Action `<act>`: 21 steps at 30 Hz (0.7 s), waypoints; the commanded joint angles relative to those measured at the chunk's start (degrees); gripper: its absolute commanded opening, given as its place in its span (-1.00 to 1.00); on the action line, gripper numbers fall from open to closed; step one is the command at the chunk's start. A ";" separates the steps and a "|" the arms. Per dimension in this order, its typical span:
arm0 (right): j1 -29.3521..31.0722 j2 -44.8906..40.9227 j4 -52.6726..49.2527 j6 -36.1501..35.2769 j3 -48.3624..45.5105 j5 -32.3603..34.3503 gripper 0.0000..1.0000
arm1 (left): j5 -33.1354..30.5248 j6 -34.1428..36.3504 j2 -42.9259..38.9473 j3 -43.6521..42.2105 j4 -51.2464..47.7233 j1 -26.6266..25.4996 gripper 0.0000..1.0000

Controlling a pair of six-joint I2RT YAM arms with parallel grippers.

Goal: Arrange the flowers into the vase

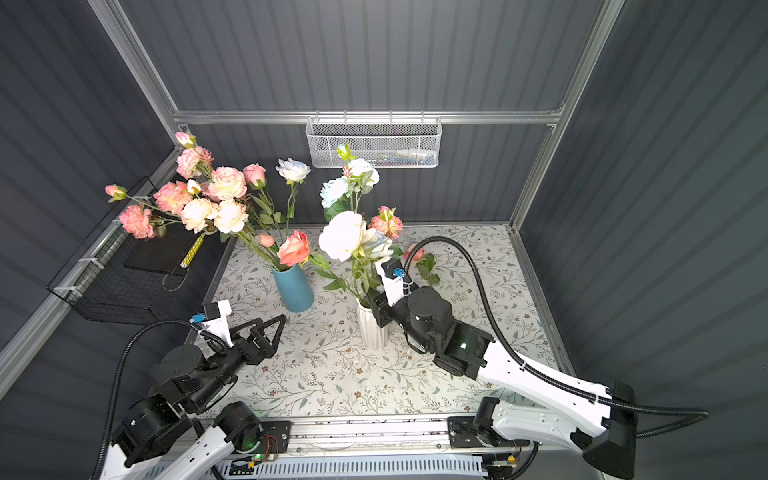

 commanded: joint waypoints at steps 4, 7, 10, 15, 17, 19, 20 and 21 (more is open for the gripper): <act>0.30 -8.36 -4.68 7.04 -6.19 -1.88 0.24 | 0.70 1.23 -0.01 0.99 0.26 -0.18 0.99; 0.30 -11.26 -7.93 8.72 -8.22 -2.09 0.31 | 0.71 1.41 0.25 0.98 0.38 -0.17 0.99; 0.21 -12.87 -12.09 10.38 -9.91 -0.35 0.34 | 0.63 1.50 0.29 0.95 0.53 -0.18 0.99; -6.90 -11.62 -20.73 16.43 -12.13 -1.46 0.27 | 0.77 1.57 0.33 0.84 0.59 -0.18 0.99; -14.69 -9.22 -23.04 19.86 -12.91 -7.78 0.18 | 0.72 1.59 0.37 0.82 0.54 -0.18 0.99; -22.45 -5.37 -25.09 21.84 -12.92 -12.98 0.07 | 0.67 1.59 0.38 0.72 0.58 -0.18 0.99; -25.10 -3.09 -25.82 22.20 -12.58 -14.75 0.04 | 0.78 1.51 0.35 0.63 0.58 -0.18 0.99; -27.99 -0.36 -26.15 21.88 -12.01 -16.81 0.02 | 0.79 1.50 0.25 0.62 0.58 -0.18 1.00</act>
